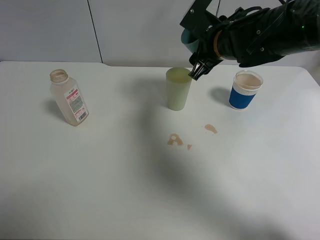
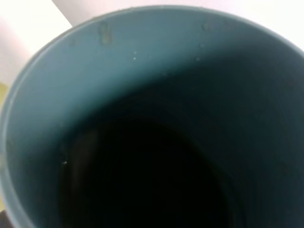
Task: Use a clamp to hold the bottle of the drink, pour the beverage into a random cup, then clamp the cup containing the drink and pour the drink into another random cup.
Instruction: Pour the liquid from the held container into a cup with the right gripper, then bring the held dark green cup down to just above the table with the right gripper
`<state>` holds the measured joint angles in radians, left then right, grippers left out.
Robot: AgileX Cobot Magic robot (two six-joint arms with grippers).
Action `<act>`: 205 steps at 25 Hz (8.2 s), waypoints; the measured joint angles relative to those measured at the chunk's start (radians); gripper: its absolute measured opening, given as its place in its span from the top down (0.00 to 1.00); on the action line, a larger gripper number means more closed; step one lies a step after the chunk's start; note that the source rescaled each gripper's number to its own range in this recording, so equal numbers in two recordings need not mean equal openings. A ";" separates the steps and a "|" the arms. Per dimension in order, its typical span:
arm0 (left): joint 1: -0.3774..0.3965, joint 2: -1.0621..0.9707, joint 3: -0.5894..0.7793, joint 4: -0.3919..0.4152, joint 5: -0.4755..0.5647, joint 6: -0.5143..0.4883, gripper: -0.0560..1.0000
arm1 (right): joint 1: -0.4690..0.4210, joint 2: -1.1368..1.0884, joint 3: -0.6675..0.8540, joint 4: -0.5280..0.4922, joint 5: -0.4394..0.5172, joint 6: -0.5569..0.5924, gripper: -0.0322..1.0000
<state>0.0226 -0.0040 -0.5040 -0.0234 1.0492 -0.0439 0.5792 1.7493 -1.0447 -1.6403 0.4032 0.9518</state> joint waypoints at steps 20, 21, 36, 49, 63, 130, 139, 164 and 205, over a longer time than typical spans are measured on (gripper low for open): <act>0.000 0.000 0.000 0.000 0.000 0.000 0.00 | 0.000 0.000 0.000 -0.084 0.051 -0.226 0.97; 0.000 0.000 0.000 0.000 0.000 0.000 0.00 | 0.000 0.000 0.000 -0.085 0.051 -0.236 0.97; 0.000 0.000 0.000 0.000 0.000 0.000 0.00 | 0.000 0.000 0.000 -0.085 0.083 -0.381 0.97; 0.000 0.000 0.000 0.000 0.000 0.000 0.00 | 0.001 0.000 0.000 -0.085 0.104 -0.457 0.97; 0.000 0.000 0.000 0.000 0.000 0.000 0.00 | 0.001 0.000 0.000 -0.085 0.145 -0.544 0.97; 0.000 0.000 0.000 0.000 0.000 0.000 0.00 | 0.026 -0.017 -0.002 -0.050 -0.281 0.481 0.97; 0.000 0.000 0.000 0.000 0.000 0.000 0.00 | 0.037 -0.063 -0.002 0.379 -0.667 0.036 0.97; 0.000 0.000 0.000 0.000 0.000 0.000 0.00 | 0.324 0.143 -0.003 1.406 -0.807 -0.856 0.97; 0.000 0.000 0.000 0.000 0.000 0.000 0.00 | 0.356 0.313 0.361 1.666 -1.217 -1.056 0.97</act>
<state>0.0226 -0.0040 -0.5040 -0.0234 1.0492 -0.0439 0.9357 2.0627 -0.6837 0.0257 -0.8134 -0.1040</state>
